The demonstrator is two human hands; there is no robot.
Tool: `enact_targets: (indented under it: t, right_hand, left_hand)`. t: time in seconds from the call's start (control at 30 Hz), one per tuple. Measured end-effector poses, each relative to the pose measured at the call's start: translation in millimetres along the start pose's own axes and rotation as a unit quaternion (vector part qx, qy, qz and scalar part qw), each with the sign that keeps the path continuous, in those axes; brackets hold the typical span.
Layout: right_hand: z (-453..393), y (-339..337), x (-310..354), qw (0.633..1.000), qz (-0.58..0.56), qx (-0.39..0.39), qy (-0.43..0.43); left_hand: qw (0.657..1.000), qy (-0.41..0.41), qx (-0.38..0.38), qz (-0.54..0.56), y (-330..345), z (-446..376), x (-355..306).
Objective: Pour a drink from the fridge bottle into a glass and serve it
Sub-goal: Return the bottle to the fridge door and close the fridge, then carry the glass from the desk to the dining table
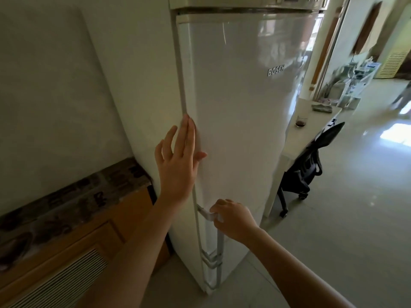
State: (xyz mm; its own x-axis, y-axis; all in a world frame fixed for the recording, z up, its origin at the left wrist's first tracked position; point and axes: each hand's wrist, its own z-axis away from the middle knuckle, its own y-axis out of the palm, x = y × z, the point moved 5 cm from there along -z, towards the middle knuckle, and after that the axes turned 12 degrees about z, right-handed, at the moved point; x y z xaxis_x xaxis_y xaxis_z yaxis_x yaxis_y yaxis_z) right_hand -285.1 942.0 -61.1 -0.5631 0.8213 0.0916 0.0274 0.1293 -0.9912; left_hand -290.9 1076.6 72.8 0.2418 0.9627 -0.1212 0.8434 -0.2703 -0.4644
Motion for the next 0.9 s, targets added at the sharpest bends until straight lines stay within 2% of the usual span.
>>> enact_targets:
  t: [0.1,0.23,0.4,0.53,0.63,0.8,0.9]
  right_hand:
    - [-2.4,3.2,-1.5,1.000,-0.004,0.003,0.000]
    - [4.9,-2.1,-6.2,1.000,-0.015,0.016,0.002]
    - [36.4,-23.2,-30.3,0.999,-0.007,-0.008,0.033]
    - [80.7,-44.5,-66.5,0.996,0.003,-0.024,0.084]
    - [123.6,-59.1,-98.4,0.991,0.000,-0.040,0.128]
    - [194.4,-78.3,-149.3,0.979,0.004,-0.069,0.194]
    - [234.1,-88.1,-176.4,0.971,0.006,-0.078,0.228]
  left_hand:
    - [1.000,-0.001,0.002,0.025,1.7,0.1,-2.0]
    - [0.994,-0.044,-0.001,0.100,1.8,2.1,-10.2]
    - [0.972,-0.082,-0.048,0.214,-1.9,9.3,-24.4]
    - [0.974,-0.073,-0.036,0.210,5.9,21.9,-47.0]
    - [0.977,-0.065,0.021,0.201,17.5,40.3,-72.2]
    - [0.947,-0.044,0.229,0.219,46.8,73.4,-139.3]
    - [0.932,0.011,0.303,0.197,61.6,78.7,-185.5]
